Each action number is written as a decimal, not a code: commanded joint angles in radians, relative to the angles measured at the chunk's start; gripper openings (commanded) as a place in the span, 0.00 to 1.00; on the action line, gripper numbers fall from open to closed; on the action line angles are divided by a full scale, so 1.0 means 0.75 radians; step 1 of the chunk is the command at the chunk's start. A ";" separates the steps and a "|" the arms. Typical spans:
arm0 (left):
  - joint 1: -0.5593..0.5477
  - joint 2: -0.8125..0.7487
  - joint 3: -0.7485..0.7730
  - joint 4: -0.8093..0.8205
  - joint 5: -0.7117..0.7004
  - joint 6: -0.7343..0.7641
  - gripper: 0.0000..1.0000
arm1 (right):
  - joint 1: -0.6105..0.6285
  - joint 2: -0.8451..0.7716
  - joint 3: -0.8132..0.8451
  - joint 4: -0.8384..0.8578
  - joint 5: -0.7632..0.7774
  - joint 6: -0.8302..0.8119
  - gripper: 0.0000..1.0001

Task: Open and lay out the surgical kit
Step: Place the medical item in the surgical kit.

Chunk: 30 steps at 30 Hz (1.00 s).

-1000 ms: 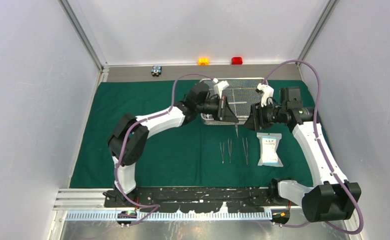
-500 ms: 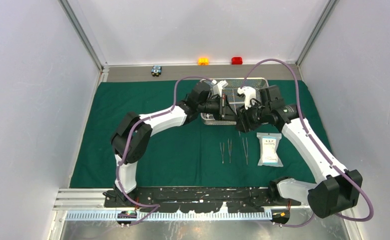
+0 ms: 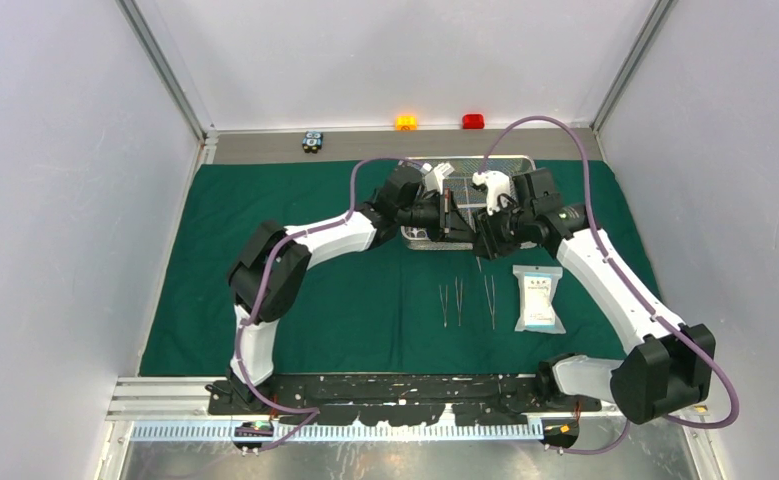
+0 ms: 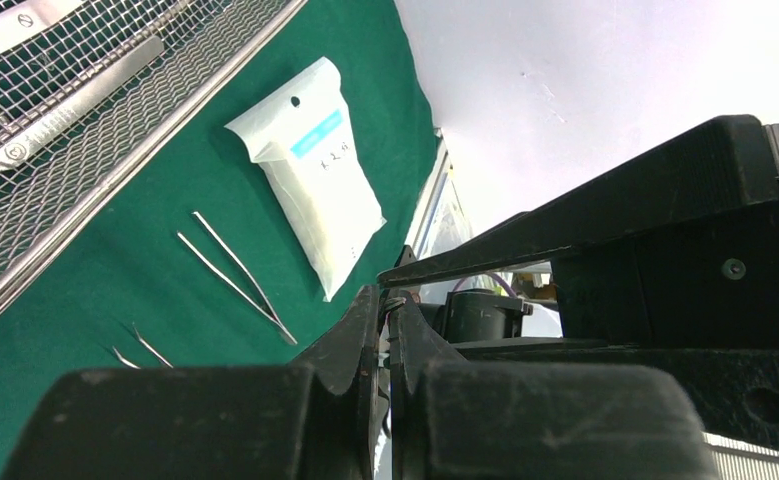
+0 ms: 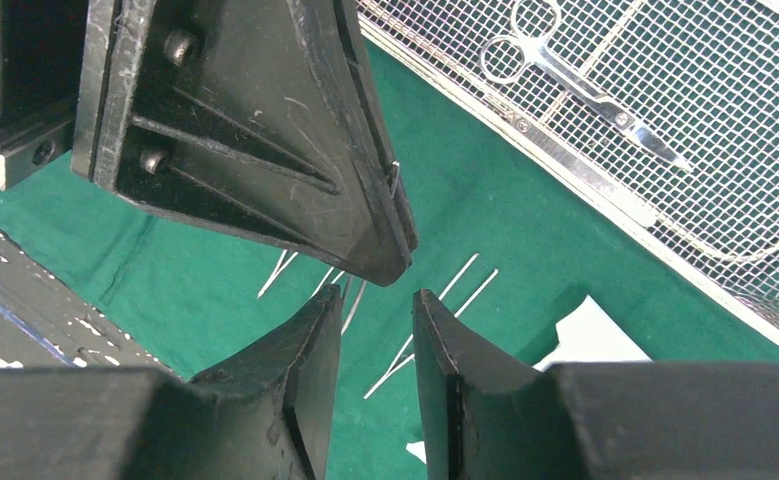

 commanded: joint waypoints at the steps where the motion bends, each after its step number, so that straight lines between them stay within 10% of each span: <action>1: 0.002 0.003 0.058 0.083 0.018 -0.023 0.00 | 0.009 0.010 0.043 0.052 -0.027 0.019 0.37; 30: 0.002 0.036 0.065 0.108 0.012 -0.101 0.00 | 0.025 0.012 -0.051 0.133 0.075 0.070 0.08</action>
